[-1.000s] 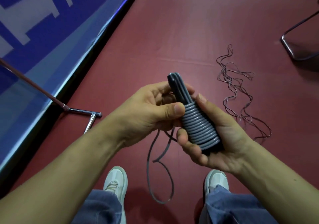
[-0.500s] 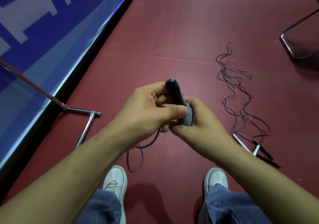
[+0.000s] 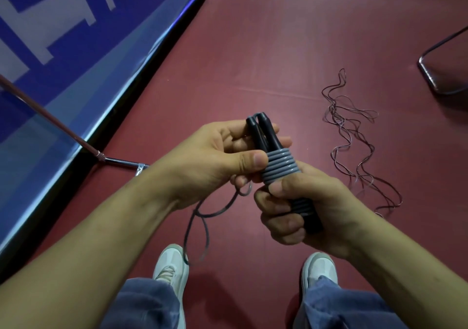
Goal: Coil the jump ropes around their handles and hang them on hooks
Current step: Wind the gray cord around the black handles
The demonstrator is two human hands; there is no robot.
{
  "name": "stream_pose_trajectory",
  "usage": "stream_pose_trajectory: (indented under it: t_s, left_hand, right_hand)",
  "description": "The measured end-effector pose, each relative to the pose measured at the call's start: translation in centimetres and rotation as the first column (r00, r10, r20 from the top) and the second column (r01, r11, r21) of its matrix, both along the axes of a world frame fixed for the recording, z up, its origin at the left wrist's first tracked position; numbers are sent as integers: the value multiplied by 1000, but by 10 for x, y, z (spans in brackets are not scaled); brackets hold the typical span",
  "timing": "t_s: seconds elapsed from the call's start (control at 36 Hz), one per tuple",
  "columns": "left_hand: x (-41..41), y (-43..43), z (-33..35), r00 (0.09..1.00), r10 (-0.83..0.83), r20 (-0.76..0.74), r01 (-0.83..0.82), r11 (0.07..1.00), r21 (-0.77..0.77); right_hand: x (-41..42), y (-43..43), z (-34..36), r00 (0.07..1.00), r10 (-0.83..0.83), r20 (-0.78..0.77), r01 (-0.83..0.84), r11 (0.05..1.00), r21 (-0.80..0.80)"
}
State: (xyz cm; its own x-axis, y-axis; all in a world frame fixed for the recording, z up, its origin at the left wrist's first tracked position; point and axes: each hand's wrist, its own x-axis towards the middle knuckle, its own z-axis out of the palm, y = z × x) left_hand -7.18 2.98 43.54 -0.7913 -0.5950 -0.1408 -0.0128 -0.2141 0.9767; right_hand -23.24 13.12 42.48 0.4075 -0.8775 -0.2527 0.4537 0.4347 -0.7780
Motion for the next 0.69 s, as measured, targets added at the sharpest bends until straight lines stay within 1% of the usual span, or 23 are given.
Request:
stream_pose_trajectory:
  t_s: [0.06, 0.08, 0.14, 0.19, 0.22, 0.28, 0.33, 0.36, 0.39, 0.47, 0.53, 0.58, 0.64, 0.69]
  left_hand:
    - [-2, 1, -3, 1000, 15, -22, -16, 1000, -10]
    - [-2, 2, -5, 999, 36, -21, -36, 999, -32]
    - [-3, 2, -9, 995, 98, 9, -97, 992, -77]
    - [-3, 1, -12, 986, 156, 51, -150, 983, -107]
    - [-3, 2, -14, 981, 178, 70, -169, 978, -118]
    - [-4, 3, -17, 970, 217, 107, -201, 969, -142]
    - [-8, 5, -20, 959, 245, 145, -221, 962, -161]
    - [-10, 5, -21, 955, 254, 153, -229, 959, -167]
    - [-11, 6, -21, 954, 255, 156, -229, 959, -170]
    - [-11, 4, -17, 969, 211, 130, -195, 973, -123]
    - [-6, 1, -12, 984, 157, 89, -153, 987, -48]
    - [1, -2, -9, 992, 105, 71, -106, 994, 10]
    - [4, -2, -4, 996, 46, 71, -47, 999, 13]
    - [5, -2, -3, 997, 18, 75, -16, 1000, -21]
  right_hand:
    - [0, 0, -4, 1000, -12, 22, 12, 1000, 8]
    - [0, -1, -5, 999, -39, -5, 39, 999, 10]
    - [0, -5, -9, 987, -112, -119, 113, 994, 2]
    - [-1, -7, -12, 946, -181, -269, 181, 983, -24]
    - [-2, -8, -13, 904, -211, -373, 206, 977, -55]
    - [-2, -8, -15, 781, -270, -563, 233, 963, -139]
    - [0, -7, -17, 691, -319, -649, 252, 947, -197]
    - [3, -8, -18, 679, -329, -657, 263, 944, -200]
    - [6, -8, -20, 694, -330, -640, 281, 942, -181]
    - [12, -9, -16, 793, -319, -519, 319, 943, -92]
    - [11, -8, -9, 846, -283, -452, 264, 959, -106]
    - [10, -6, -3, 879, -227, -419, 189, 973, -132]
    - [9, -6, -1, 901, -188, -391, 158, 982, -107]
    - [9, -5, -1, 930, -169, -327, 155, 986, -70]
